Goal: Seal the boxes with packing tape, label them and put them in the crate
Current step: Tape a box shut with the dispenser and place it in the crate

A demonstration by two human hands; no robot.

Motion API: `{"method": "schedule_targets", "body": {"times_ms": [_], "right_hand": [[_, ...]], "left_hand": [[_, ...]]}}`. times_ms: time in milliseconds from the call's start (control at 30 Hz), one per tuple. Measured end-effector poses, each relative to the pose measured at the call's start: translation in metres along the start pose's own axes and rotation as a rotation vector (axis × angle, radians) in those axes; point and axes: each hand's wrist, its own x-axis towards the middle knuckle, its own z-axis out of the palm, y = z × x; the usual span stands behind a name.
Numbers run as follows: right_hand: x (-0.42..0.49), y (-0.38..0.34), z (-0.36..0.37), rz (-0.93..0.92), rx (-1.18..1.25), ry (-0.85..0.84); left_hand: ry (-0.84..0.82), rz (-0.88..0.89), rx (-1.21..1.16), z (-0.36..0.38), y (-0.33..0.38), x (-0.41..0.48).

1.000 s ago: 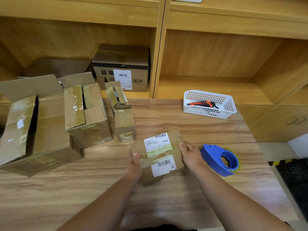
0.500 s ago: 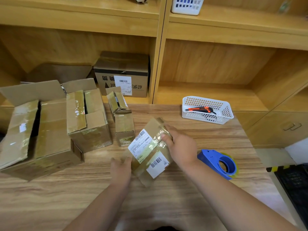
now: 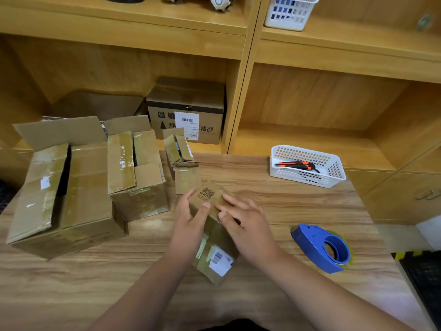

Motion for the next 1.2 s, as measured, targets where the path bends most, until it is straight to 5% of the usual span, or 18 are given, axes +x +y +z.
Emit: {"method": "schedule_targets", "body": {"times_ms": [200, 600, 1200], "right_hand": [[0.008, -0.001, -0.011, 0.219, -0.148, -0.214], [-0.004, -0.013, 0.006, 0.177, -0.197, -0.128], [0.017, -0.023, 0.005, 0.274, -0.18, -0.242]], "left_hand": [[0.04, 0.018, -0.046, -0.005, -0.01, -0.005], [0.059, 0.068, -0.15, -0.018, -0.033, -0.015], [0.093, 0.121, -0.065, -0.015, -0.038, -0.009]]}}
